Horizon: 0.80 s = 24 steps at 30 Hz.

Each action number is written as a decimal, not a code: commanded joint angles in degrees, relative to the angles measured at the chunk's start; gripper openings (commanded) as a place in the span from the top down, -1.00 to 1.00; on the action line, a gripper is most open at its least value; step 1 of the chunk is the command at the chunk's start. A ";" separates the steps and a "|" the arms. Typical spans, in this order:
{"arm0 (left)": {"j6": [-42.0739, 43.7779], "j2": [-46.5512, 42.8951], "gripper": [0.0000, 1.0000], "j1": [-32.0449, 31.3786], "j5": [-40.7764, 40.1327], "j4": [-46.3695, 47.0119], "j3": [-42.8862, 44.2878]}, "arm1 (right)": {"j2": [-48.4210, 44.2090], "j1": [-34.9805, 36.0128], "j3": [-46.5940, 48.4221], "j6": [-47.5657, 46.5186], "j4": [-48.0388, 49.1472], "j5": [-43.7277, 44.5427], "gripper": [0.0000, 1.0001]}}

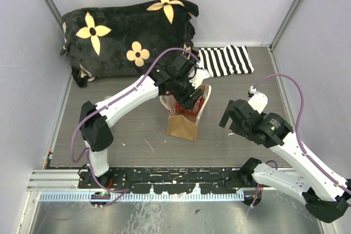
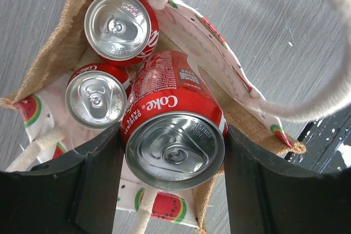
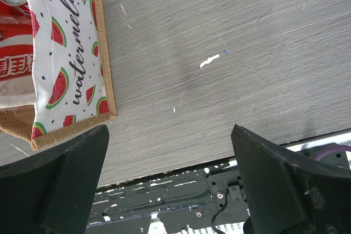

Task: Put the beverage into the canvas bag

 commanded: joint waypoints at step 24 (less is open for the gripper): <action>-0.51 8.31 1.00 -1.99 -0.86 8.46 -1.34 | -0.26 0.21 2.83 1.41 -1.32 2.72 -1.00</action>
